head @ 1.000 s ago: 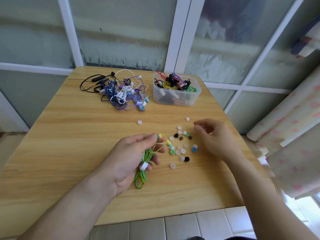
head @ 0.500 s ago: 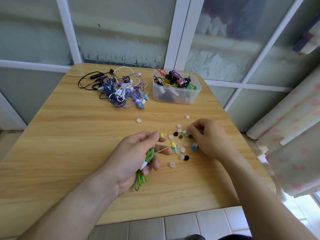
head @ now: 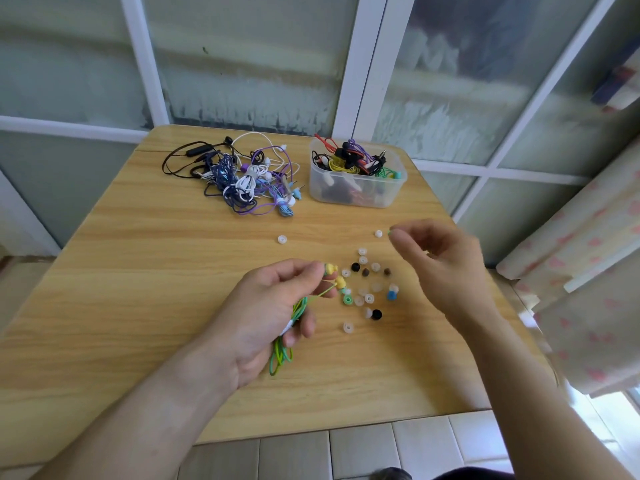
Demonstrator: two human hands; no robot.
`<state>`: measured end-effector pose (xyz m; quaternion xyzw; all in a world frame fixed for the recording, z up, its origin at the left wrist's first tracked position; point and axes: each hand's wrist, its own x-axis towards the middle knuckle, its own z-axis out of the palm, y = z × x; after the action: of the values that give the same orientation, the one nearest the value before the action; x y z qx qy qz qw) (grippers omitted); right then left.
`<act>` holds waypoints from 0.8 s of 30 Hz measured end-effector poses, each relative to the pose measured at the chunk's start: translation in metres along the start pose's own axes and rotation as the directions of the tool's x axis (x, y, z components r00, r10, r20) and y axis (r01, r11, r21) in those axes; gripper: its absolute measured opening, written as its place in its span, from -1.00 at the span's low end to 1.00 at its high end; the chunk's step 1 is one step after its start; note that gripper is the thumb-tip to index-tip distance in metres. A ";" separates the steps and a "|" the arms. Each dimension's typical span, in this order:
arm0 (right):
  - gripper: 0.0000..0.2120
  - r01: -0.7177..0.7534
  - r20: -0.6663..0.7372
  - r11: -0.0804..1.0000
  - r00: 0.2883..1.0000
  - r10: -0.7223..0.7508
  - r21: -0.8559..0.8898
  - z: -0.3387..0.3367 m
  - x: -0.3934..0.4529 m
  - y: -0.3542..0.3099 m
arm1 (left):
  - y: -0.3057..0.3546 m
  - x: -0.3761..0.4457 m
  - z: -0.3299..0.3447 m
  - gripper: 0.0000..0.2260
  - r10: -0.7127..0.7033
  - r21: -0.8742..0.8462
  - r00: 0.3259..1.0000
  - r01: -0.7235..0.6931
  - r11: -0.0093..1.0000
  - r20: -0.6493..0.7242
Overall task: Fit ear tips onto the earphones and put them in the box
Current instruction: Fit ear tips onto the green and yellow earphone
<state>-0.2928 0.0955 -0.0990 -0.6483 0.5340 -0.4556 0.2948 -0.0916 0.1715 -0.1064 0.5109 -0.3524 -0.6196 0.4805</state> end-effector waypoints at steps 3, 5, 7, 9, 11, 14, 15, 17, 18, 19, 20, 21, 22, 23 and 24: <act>-0.83 -0.027 0.161 0.926 0.986 -0.037 0.376 0.005 -0.020 -0.016 | -0.001 0.000 0.002 -0.81 0.045 -0.005 0.999 -0.045 0.999 -0.002; -0.81 -0.040 0.287 0.908 0.954 -0.090 0.418 0.012 -0.029 -0.018 | -0.001 -0.001 0.003 -0.80 0.075 -0.017 0.997 -0.075 0.997 0.008; -0.84 -0.040 0.344 0.904 0.931 -0.120 0.425 0.016 -0.032 -0.015 | -0.001 -0.001 0.004 -0.78 0.109 -0.034 0.994 -0.109 0.993 0.011; -0.85 -0.048 0.352 0.894 0.928 -0.126 0.446 0.017 -0.033 -0.013 | -0.002 -0.002 0.003 -0.78 0.157 -0.031 0.988 -0.157 0.987 0.005; -0.85 -0.054 0.348 0.883 0.929 -0.128 0.467 0.018 -0.033 -0.014 | -0.002 -0.003 0.003 -0.77 0.204 -0.015 0.979 -0.204 0.979 0.002; -0.85 -0.054 0.349 0.874 0.927 -0.135 0.483 0.019 -0.034 -0.016 | -0.002 -0.003 0.002 -0.78 0.249 0.004 0.968 -0.249 0.968 -0.011; -0.86 -0.056 0.352 0.870 0.926 -0.138 0.489 0.020 -0.034 -0.016 | -0.002 -0.002 0.002 -0.82 0.265 0.018 0.964 -0.264 0.964 -0.017; -0.86 -0.064 0.362 0.866 0.922 -0.139 0.495 0.020 -0.034 -0.018 | -0.002 -0.003 0.001 -0.89 0.295 0.052 0.955 -0.293 0.955 -0.030; -0.86 -0.068 0.367 0.868 0.920 -0.136 0.493 0.020 -0.034 -0.018 | -0.002 -0.003 0.001 -0.90 0.305 0.064 0.952 -0.303 0.951 -0.033; -0.86 -0.072 0.372 0.870 0.919 -0.132 0.488 0.020 -0.034 -0.018 | -0.002 -0.003 0.001 -0.90 0.312 0.072 0.949 -0.309 0.948 -0.035; -0.86 -0.077 0.374 0.871 0.919 -0.126 0.484 0.020 -0.034 -0.018 | -0.002 -0.003 0.000 -0.91 0.316 0.077 0.948 -0.312 0.947 -0.036; -0.86 -0.082 0.375 0.872 0.919 -0.121 0.483 0.020 -0.034 -0.018 | -0.002 -0.003 0.000 -0.91 0.320 0.082 0.947 -0.316 0.945 -0.034; -0.87 -0.090 0.376 0.871 0.920 -0.114 0.483 0.020 -0.034 -0.018 | -0.001 -0.003 0.000 -0.90 0.325 0.088 0.945 -0.321 0.943 -0.034; -0.87 -0.097 0.377 0.870 0.920 -0.107 0.483 0.020 -0.034 -0.018 | -0.001 -0.003 0.000 -0.90 0.333 0.095 0.942 -0.329 0.940 -0.034; -0.87 -0.105 0.381 0.870 0.919 -0.100 0.482 0.019 -0.034 -0.019 | -0.001 -0.003 0.000 -0.90 0.343 0.109 0.938 -0.338 0.935 -0.037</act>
<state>-0.2678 0.1309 -0.1000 -0.6289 0.3307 -0.4364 0.5520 -0.0923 0.1752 -0.1066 0.4826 -0.4530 -0.4941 0.5637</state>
